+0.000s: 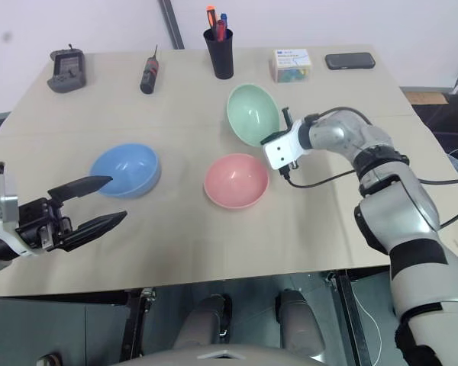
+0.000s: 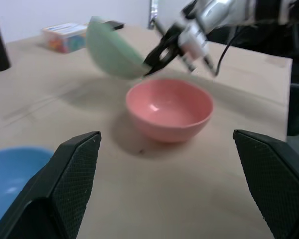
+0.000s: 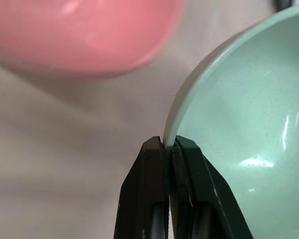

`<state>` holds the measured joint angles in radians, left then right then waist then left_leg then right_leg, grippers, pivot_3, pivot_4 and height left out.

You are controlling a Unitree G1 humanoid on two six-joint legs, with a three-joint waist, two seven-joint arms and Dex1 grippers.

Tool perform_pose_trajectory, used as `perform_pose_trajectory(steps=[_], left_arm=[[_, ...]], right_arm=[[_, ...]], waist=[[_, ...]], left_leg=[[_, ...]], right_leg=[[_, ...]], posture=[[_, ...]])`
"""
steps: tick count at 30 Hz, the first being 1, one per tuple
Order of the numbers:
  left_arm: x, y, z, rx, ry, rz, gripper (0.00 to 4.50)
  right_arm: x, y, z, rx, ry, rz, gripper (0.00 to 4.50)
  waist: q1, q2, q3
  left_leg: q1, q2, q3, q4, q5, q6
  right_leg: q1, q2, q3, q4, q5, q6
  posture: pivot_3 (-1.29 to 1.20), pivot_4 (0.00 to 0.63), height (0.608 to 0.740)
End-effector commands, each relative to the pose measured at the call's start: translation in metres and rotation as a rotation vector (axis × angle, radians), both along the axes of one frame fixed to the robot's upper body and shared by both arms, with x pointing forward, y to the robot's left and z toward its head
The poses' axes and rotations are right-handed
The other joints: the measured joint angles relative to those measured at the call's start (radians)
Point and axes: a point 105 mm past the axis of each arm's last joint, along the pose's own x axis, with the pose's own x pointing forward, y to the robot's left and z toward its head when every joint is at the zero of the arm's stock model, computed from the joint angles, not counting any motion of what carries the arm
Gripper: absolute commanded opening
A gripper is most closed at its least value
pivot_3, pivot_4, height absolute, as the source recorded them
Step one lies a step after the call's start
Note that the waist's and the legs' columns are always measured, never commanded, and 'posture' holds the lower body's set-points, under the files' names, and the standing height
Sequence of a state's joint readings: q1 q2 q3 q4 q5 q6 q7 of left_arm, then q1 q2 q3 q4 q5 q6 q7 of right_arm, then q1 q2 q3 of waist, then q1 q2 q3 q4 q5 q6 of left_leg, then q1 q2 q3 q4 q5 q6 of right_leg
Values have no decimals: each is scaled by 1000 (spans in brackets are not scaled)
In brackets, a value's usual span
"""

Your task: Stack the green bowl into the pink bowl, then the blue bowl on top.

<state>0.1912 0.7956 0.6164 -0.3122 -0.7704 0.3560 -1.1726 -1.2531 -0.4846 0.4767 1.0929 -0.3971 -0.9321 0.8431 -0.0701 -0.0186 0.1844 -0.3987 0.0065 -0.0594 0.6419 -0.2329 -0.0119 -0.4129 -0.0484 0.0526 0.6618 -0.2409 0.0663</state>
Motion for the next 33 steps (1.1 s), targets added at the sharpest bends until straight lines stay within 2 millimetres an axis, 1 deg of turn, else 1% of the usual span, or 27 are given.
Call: perform_pose_trajectory(steps=[1, 3, 6, 7, 9, 12, 15, 16, 17, 18, 19, 20, 21, 23, 25, 27, 29, 31, 33], left_arm=[[0, 5, -1, 6, -30, 22, 4500], [2, 5, -2, 5, -29, 24, 4500], [4, 2, -3, 4, -31, 21, 4500], [5, 1, -2, 3, -32, 19, 4500], [7, -1, -2, 6, -36, 14, 4500], [9, -3, 1, 13, -42, 7, 4500], [14, -3, 4, 56, -55, 44, 4500], [15, -3, 4, 73, -59, 56, 4500], [18, -2, 4, 110, -85, 89, 4500], [21, 1, 4, 139, -95, 132, 4500], [24, 3, 1, 181, -90, 172, 4500], [29, 6, 3, 259, -128, 237, 4500], [34, 9, 5, 324, -159, 295, 4500], [40, 14, 9, 464, -208, 388, 4500], [45, 18, 3, 611, -174, 450, 4500], [48, 19, -2, 727, -141, 464, 4500], [50, 11, -6, 840, -128, 407, 4500], [52, 3, -9, 931, -126, 339, 4500], [54, -5, -14, 955, -113, 286, 4500]], right_arm=[[-36, 9, 31, 94, 71, 137, 75], [-56, 10, 27, 86, 128, 168, 75], [-84, 11, 12, 55, 237, 177, 75], [-90, 12, 9, 51, 274, 172, 75], [-97, 11, 0, 30, 313, 152, 75], [-96, 7, -12, 1, 351, 107, 967], [-91, -1, -17, -4, 351, 52, 2311], [-90, -3, -16, 1, 348, 42, 2649], [-88, -4, -14, 22, 337, 30, 2880], [-85, -4, -9, 65, 308, 17, 3425], [-83, -5, -3, 115, 297, -1, 3742], [-84, -6, 12, 236, 328, -18, 3915], [-87, -7, 24, 347, 369, -28, 3915], [-96, -10, 39, 507, 460, -27, 3915], [-103, -13, 45, 603, 505, -38, 3915], [-108, -14, 47, 648, 536, -51, 3915], [-113, -12, 50, 717, 565, -58, 3915], [-119, -8, 50, 746, 574, -56, 3915], [-123, -5, 48, 753, 578, -59, 3915]], waist=[[2, 0, 0], [8, 0, 0], [24, 0, 0], [26, 0, 0], [27, 0, 0], [28, 0, 0], [29, 0, 0], [29, 0, 0], [29, 0, 0], [29, 0, 0], [29, 0, 0], [30, -1, 0], [30, -1, 0], [32, -1, 0], [33, -1, -1], [32, -1, -1], [32, -1, -1], [31, -1, -1], [31, -1, 0]], left_leg=[[0, 0, -1, 0, 0, 0], [0, 1, -2, -1, 0, 0], [-1, 1, -3, 0, 0, 0], [-1, 0, -2, 0, 0, 0], [0, 0, -1, 1, 0, 0], [0, 0, -1, 2, 0, 0], [0, 0, -1, 4, 0, 0], [0, 0, -1, 4, 0, 0], [0, 0, -1, 4, 0, 0], [0, 0, -1, 4, 0, 0], [0, 0, 0, 4, 0, 0], [0, 0, 0, 4, 0, 0], [0, 0, -1, 4, 0, 0], [-1, 0, -2, 4, 0, 0], [-2, 0, -3, 4, 0, 0], [-1, 0, -3, 3, 0, 0], [-1, -1, -2, 3, 0, 0], [-1, -1, -1, 3, 0, 0], [-1, 0, -2, 3, 0, 0]], right_leg=[[0, 0, -1, 0, 0, 0], [1, -1, -1, 0, 0, 0], [1, -2, -2, 0, 0, 0], [1, -2, -2, 0, 0, 0], [1, -2, -2, 0, 0, 0], [1, -1, -2, 0, 0, 0], [2, 0, -2, 1, 0, 0], [2, 0, -2, 1, 0, 0], [2, 0, -2, 1, 0, 0], [2, 0, -2, 0, 0, 0], [2, 0, -2, 0, 0, 0], [2, 0, -2, 0, 0, 0], [2, 0, -2, 0, 0, 0], [1, 0, -2, 0, 0, 0], [2, 0, -3, 0, 0, 0], [2, -1, -3, 0, 0, 0], [2, -1, -2, 0, 0, 0], [2, 0, -2, 0, 0, 0], [1, 0, -2, 0, 0, 0]], posture=[[0, 150, 740], [0, 150, 740], [0, 150, 740], [0, 150, 740], [0, 150, 740], [0, 150, 740], [0, 150, 740], [0, 150, 740], [0, 150, 740], [0, 150, 740], [0, 150, 740], [0, 150, 740], [0, 150, 740], [0, 150, 740], [0, 150, 740], [0, 150, 740], [0, 150, 740], [0, 150, 740], [0, 150, 740]])
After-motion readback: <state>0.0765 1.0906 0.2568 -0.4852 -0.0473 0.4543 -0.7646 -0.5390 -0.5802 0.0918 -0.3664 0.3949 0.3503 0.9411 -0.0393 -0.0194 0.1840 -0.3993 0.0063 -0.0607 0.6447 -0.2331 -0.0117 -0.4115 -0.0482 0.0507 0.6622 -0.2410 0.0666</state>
